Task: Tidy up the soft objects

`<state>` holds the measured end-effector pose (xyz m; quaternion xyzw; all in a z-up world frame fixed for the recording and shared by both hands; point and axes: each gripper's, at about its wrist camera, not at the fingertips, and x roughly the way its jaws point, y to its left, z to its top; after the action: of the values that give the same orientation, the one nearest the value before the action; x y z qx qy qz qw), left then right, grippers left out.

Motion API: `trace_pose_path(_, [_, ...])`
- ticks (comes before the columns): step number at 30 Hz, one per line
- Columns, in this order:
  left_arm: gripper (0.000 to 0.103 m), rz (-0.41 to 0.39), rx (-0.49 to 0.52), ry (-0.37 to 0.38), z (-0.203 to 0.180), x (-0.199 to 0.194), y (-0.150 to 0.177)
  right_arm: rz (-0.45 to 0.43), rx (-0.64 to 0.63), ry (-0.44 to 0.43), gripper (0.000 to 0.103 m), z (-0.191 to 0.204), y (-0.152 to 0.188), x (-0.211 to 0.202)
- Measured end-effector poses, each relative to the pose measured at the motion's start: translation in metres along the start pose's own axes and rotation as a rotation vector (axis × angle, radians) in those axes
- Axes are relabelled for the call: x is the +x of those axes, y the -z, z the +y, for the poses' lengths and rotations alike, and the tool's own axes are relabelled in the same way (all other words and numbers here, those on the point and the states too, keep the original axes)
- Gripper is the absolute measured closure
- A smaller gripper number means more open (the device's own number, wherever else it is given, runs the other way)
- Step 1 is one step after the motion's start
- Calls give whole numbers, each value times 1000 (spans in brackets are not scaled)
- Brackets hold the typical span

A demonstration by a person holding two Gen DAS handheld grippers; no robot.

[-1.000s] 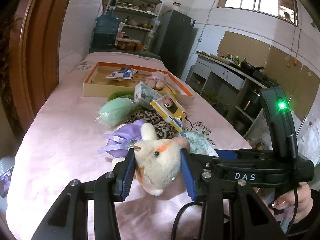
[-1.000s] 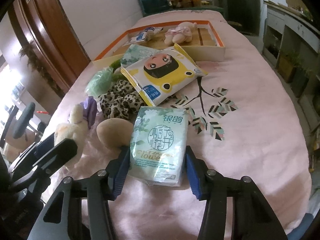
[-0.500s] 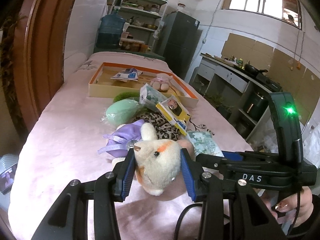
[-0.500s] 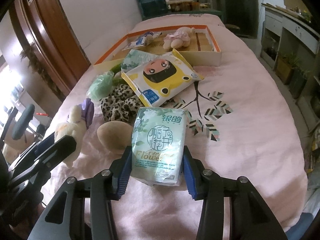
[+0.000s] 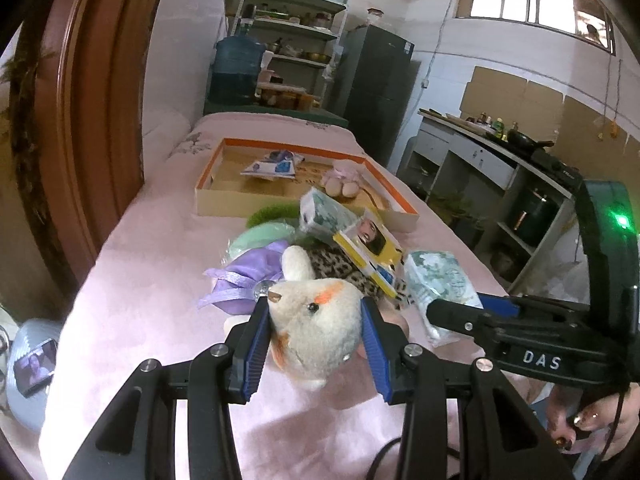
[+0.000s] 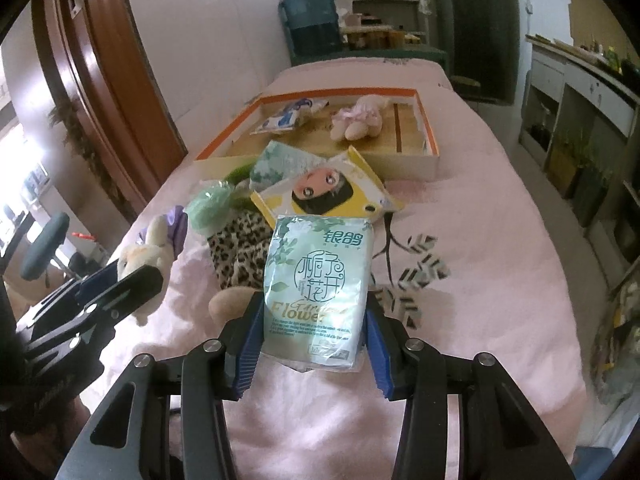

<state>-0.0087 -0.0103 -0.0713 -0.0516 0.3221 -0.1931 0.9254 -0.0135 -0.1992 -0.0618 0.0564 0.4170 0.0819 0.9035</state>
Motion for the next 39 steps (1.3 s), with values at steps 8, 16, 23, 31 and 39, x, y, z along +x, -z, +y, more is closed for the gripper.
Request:
trace_pose_path(8, [59, -5, 19, -12, -3, 4, -15, -20, 0, -7, 55, -4, -16, -1])
trace_pose_path(16, [59, -19, 27, -20, -4, 10, -33, -39, -15, -3, 56, -6, -34, 0])
trace_pose_path(23, [59, -42, 33, -35, -2, 16, -51, -65, -34, -4, 56, -4, -55, 0])
trace_pose_path(31, [59, -63, 40, -52, -1, 28, -78, -92, -56, -10, 56, -1, -78, 4])
trace_pose_path(39, [59, -70, 47, -58, 3, 41, -100, -122, -67, -9, 56, -3, -104, 14])
